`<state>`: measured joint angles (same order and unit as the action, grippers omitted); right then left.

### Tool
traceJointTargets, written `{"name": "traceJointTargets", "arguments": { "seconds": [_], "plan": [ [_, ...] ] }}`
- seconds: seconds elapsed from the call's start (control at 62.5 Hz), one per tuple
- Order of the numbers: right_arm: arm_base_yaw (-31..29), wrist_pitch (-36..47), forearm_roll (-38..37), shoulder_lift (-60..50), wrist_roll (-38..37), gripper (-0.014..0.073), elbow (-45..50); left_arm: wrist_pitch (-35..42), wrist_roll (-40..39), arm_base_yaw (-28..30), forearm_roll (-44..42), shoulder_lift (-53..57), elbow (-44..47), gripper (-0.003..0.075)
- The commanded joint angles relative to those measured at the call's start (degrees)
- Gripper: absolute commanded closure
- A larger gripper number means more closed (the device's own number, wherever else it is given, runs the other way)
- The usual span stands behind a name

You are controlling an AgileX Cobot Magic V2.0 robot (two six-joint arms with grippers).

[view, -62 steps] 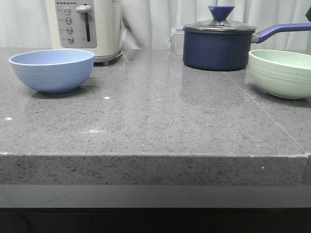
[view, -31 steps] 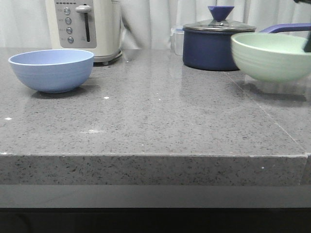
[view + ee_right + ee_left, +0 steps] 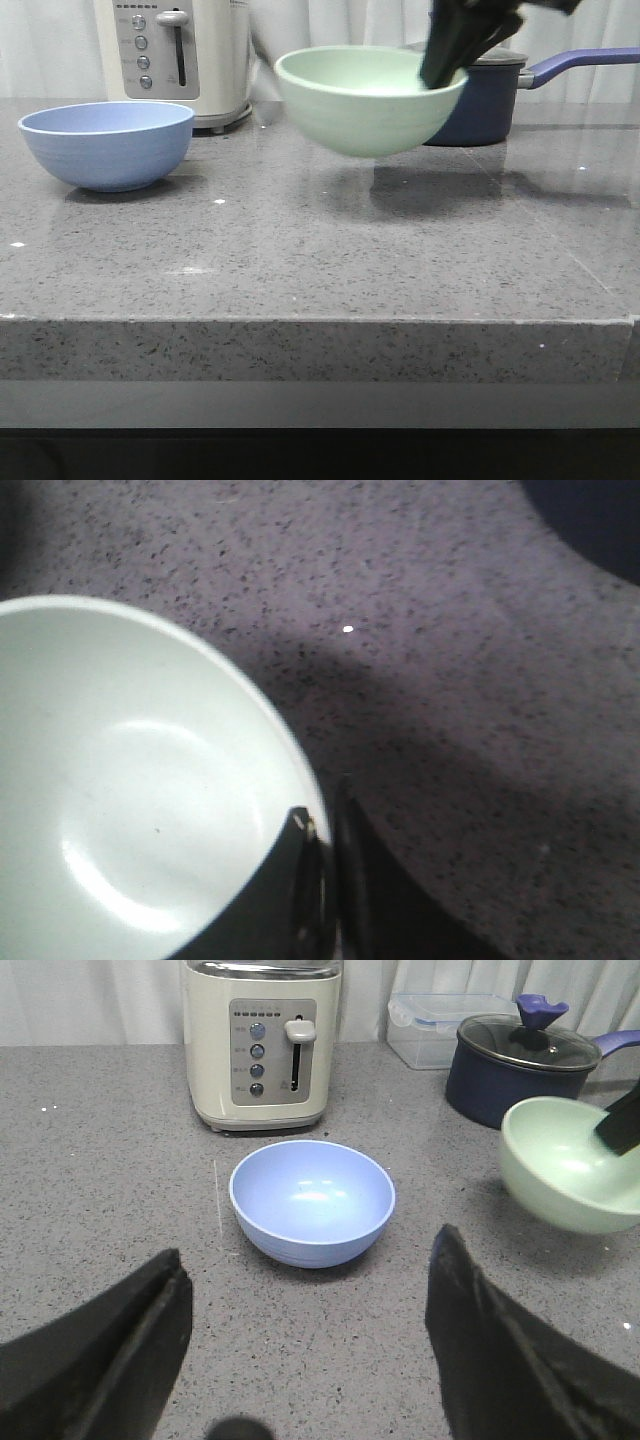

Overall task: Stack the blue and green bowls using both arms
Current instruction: 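Lift the green bowl with the right gripper and set it down toward the blue bowl, then release the green bowl and raise the right gripper beside it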

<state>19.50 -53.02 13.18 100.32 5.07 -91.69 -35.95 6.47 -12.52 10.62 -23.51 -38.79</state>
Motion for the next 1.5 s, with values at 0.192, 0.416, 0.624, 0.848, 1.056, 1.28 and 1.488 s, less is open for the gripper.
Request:
{"name": "traceJointTargets", "arguments": {
  "seconds": [0.192, 0.416, 0.624, 0.848, 1.056, 1.28, 1.488],
  "plan": [
    [2.2, 2.2, -0.4, 3.0, -1.9, 0.0648, -4.9, 3.9, 0.0, -0.5, 0.6, -0.7, -1.9, 0.0229],
    [2.2, 2.5, -0.9, 3.6, -1.9, 0.0617, -4.9, 3.9, 0.0, -0.5, 0.6, -0.7, -1.9, 0.0229],
    [2.2, 2.9, -0.9, 3.6, -1.9, 0.0397, -4.9, 3.9, 0.0, -0.5, 0.6, -0.7, -1.9, 0.0229],
    [2.2, 2.3, -1.3, 1.0, -1.8, 0.0312, -5.8, 3.9, 0.0, -0.5, 0.6, -0.7, -1.9, 0.0229],
    [2.2, 0.8, -5.4, -7.8, -0.7, 0.0312, -1.6, 3.9, 0.0, -0.5, 0.6, -0.7, -1.9, 0.0229],
    [1.0, 8.9, -6.2, -17.8, -0.7, 0.0312, 12.9, 3.9, 0.0, -0.5, 0.6, -0.7, -1.9, 0.0229],
    [-2.7, 11.8, -4.4, -19.8, -0.1, 0.0312, 22.1, 3.8, 0.0, -0.5, 0.6, -0.7, -1.9, 0.0229]
  ]
}}
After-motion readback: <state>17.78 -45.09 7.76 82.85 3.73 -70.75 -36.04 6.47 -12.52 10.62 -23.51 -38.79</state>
